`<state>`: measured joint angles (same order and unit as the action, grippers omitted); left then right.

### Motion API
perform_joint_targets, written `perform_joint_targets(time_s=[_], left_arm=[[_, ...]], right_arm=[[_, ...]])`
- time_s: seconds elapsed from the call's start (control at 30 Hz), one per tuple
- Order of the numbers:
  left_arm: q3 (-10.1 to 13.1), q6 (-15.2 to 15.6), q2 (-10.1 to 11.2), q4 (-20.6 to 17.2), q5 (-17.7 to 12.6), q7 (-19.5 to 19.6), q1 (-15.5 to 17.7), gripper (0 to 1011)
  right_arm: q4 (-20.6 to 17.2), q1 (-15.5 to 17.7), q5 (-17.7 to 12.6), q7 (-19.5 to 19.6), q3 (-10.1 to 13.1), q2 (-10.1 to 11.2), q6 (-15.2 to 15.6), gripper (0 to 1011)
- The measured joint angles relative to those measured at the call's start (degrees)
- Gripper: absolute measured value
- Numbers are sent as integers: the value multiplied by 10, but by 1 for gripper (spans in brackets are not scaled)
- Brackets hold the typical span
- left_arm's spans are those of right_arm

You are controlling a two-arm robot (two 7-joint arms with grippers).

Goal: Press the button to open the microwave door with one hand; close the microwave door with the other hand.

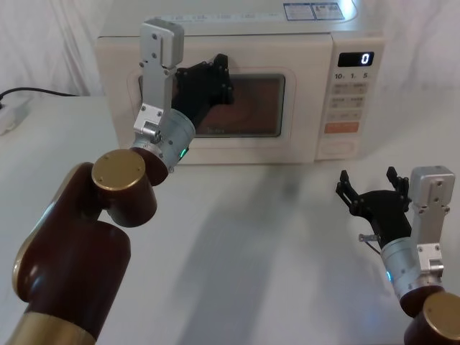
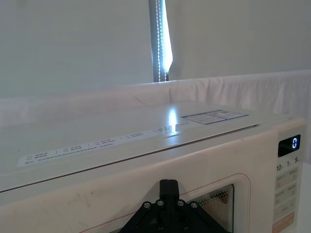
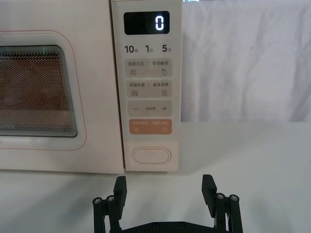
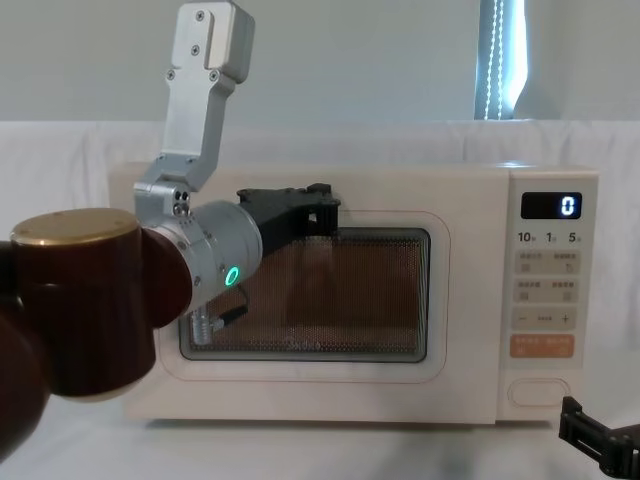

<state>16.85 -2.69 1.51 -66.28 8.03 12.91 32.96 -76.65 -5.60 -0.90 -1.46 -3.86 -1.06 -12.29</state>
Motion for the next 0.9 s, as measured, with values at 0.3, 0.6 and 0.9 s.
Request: perform_joint_targets(time_s=[0.3,0.6,0.9], left_arm=[[1,-2,-2,5,3,4,3,0],[2,-2,-2,6,4,4,5,0],[3,-1,-3,5,4,4,6,0]], right_arm=[[0,0,0,0,0,0,0,1002],[0,0,0,0,0,0,0,1002],[0,0,0,0,0,0,0,1002]])
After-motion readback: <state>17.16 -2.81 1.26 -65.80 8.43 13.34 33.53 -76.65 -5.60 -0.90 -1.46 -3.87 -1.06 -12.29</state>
